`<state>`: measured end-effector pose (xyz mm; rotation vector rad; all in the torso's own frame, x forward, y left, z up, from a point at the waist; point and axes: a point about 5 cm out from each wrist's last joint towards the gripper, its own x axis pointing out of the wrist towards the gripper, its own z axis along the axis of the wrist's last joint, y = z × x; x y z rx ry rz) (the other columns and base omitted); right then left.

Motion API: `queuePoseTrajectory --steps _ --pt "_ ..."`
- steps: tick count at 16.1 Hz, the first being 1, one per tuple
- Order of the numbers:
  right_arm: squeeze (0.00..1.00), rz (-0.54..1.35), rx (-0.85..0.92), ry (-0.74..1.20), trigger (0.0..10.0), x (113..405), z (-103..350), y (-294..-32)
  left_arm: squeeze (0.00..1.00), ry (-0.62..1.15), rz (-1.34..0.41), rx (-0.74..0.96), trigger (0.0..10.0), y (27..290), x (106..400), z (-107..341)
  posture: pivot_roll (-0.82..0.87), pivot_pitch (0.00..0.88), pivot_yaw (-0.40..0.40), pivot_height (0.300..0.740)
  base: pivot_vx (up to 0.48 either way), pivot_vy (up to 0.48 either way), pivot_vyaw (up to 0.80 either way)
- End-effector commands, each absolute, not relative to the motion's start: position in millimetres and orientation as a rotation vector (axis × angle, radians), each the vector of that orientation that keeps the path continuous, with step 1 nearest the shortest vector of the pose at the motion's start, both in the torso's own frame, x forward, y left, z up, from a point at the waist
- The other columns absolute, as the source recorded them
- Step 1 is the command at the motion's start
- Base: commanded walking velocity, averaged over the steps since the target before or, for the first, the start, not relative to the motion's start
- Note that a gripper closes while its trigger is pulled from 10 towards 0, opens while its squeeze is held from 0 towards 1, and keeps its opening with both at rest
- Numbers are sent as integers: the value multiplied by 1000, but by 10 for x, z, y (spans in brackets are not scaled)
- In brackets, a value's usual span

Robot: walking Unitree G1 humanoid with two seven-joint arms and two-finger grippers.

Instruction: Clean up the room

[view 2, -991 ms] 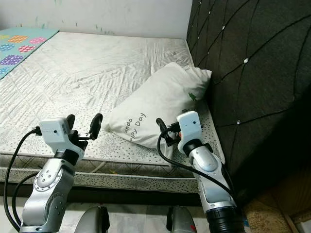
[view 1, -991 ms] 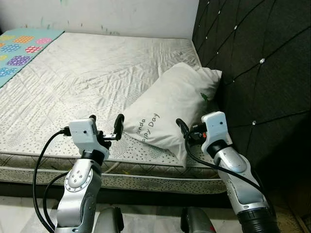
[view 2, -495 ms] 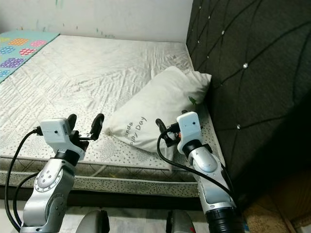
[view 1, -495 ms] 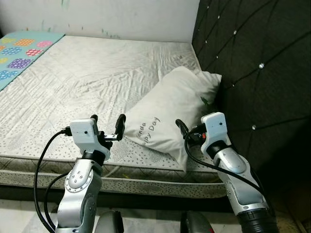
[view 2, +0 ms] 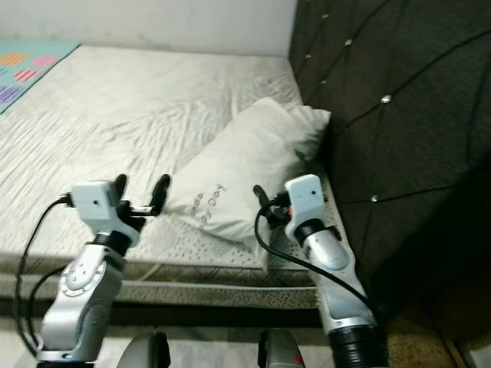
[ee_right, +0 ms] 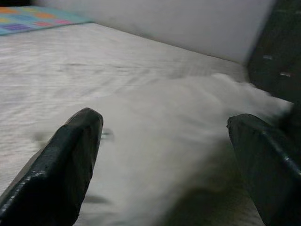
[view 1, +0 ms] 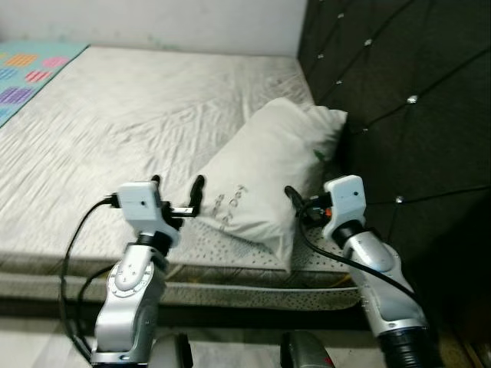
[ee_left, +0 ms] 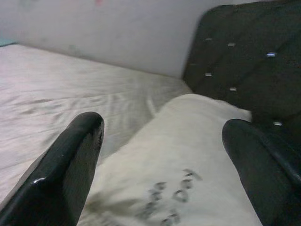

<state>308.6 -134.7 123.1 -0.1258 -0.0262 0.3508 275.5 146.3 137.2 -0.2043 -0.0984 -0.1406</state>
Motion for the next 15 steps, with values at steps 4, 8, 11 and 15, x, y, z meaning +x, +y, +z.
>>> queuePoseTrajectory --steps 4,8,11,15 --pt "0 360 -127 -36 10000 3086 1248 -1342 0 -90 -128 -196 10000 1481 2759 1359 -170 0 -24 578 0 0 0" --pt "0 362 -127 -39 10000 3089 1250 -1342 0 -93 -128 -195 10000 1477 2766 1363 -172 0 -24 533 0 0 0" --pt "0 363 -124 -51 10000 3092 1279 -1335 0 -128 -144 -205 10000 1466 2757 1404 -173 0 -24 533 90 0 0" --pt "0 369 -127 -57 10000 3090 1282 -1330 0 -137 -153 -207 10000 1457 2751 1413 -173 0 -24 533 308 0 0"
